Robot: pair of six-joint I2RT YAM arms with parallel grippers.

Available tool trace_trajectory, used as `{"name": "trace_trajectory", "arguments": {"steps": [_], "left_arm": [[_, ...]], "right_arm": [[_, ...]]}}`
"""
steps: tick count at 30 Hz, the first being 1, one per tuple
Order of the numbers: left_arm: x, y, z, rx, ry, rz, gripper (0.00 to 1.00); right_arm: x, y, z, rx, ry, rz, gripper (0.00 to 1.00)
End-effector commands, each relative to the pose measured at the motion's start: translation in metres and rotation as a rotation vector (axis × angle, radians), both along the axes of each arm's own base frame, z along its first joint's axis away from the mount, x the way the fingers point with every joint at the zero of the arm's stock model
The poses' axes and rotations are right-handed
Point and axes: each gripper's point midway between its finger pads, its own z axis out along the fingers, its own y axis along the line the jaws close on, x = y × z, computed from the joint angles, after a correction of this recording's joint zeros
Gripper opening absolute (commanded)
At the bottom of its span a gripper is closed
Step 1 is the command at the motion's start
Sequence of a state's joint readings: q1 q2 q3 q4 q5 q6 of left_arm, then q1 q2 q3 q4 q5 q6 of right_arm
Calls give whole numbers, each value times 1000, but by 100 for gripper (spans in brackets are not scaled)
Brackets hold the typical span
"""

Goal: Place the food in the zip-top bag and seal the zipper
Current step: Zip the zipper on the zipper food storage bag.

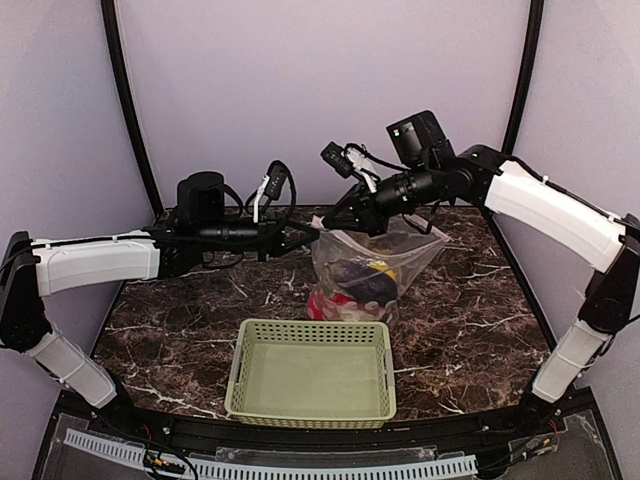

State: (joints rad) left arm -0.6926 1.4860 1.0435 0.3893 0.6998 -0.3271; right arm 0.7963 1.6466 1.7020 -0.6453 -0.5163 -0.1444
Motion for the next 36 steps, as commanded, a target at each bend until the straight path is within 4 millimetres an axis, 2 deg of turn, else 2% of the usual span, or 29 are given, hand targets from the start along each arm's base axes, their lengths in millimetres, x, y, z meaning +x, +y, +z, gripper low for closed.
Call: {"name": "trace_trajectory", "arguments": {"steps": [1, 9, 20, 36], "left_arm": [[12, 21, 9, -9, -6, 94, 1], [9, 21, 15, -22, -13, 81, 1], [12, 33, 13, -14, -14, 134, 1], [24, 50, 17, -16, 5, 233, 1]], "right_arm": [[5, -34, 5, -38, 8, -87, 0], [1, -37, 2, -38, 21, -87, 0], [-2, -42, 1, -38, 27, -99, 0], [-4, -48, 0, -41, 29, -120, 0]]}}
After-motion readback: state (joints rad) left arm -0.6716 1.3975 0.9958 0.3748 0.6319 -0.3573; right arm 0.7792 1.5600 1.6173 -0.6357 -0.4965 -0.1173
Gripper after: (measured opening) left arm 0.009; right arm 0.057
